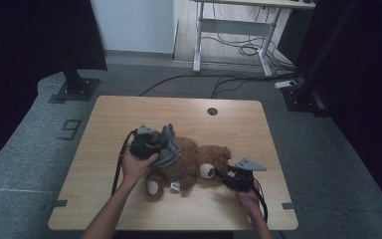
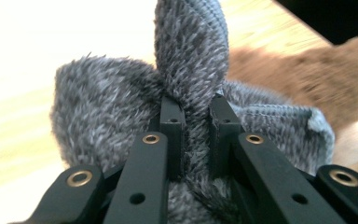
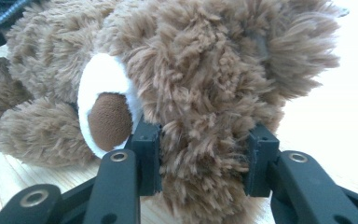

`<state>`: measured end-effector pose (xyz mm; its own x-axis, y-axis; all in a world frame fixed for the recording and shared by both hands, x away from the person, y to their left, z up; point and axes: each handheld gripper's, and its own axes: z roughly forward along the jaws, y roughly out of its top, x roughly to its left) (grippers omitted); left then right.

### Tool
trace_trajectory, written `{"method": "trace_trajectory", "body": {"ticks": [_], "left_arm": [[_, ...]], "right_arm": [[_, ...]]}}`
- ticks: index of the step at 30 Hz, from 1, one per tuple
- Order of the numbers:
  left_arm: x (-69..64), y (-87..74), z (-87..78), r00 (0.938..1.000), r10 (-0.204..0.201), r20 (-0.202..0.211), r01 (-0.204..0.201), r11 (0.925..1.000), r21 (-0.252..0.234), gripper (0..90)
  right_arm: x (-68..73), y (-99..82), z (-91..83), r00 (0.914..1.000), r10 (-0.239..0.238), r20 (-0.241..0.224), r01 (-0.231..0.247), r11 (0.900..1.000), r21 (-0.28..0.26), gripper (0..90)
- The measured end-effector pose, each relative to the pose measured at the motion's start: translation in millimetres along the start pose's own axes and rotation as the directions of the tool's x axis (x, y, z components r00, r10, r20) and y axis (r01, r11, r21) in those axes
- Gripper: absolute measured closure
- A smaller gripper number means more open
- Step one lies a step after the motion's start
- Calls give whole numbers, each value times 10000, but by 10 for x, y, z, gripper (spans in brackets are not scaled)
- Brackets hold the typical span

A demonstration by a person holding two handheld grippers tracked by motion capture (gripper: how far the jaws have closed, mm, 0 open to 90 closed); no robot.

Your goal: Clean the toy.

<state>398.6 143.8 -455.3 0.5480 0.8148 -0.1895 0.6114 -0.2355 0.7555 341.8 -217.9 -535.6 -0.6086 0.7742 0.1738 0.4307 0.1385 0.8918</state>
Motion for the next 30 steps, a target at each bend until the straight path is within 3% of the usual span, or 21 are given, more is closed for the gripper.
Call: {"method": "trace_trajectory", "body": {"ticks": [1, 2, 4, 7, 9, 12, 16, 20, 24, 28, 30], "left_arm": [[0, 0, 0, 10000, 0, 0, 0, 10000, 0, 787], [110, -94, -10, 9996, -234, -130, 236, 9996, 139, 787], [196, -164, -32, 9987, -502, -93, 503, 9986, 144, 787], [227, -187, -63, 9981, -620, 44, 620, 9981, 61, 787], [185, -154, -87, 9987, -506, 26, 506, 9987, -19, 786], [-3, 9, -89, 9999, -38, 148, 42, 9997, -247, 783], [-220, 146, 30, 9973, 144, 723, -127, 9996, -237, 781], [-364, 170, 204, 9966, 322, 757, -325, 9995, 26, 779], [-345, 64, 249, 9959, 194, 883, -187, 9998, -94, 784], [-350, -53, 206, 9942, 476, 962, -448, 9985, -312, 788], [-371, -107, 184, 9939, 599, 921, -562, 9975, -422, 790]], "right_arm": [[0, 0, 0, 10000, -5, -2, 5, 10000, 0, 578], [-1, -1, 0, 10000, -7, -6, 7, 10000, -5, 579], [0, -3, 1, 10000, 0, -2, 0, 10000, -19, 579], [1, -2, 0, 10000, -7, 15, 7, 10000, -9, 579], [2, -2, 6, 10000, 2, 80, -2, 10000, -23, 581], [10, 1, 18, 9998, -3, 209, 4, 10000, -68, 588], [16, 2, 21, 9996, -31, 284, 33, 10000, -74, 589], [22, -7, 11, 9996, -64, 258, 67, 9999, -100, 581], [0, -3, -39, 10000, 81, -36, -81, 9999, -146, 429], [-19, 28, -78, 9994, 269, -202, -270, 9996, -3, 276], [-22, 70, -110, 9994, 340, -58, -339, 9994, 58, 206]]}}
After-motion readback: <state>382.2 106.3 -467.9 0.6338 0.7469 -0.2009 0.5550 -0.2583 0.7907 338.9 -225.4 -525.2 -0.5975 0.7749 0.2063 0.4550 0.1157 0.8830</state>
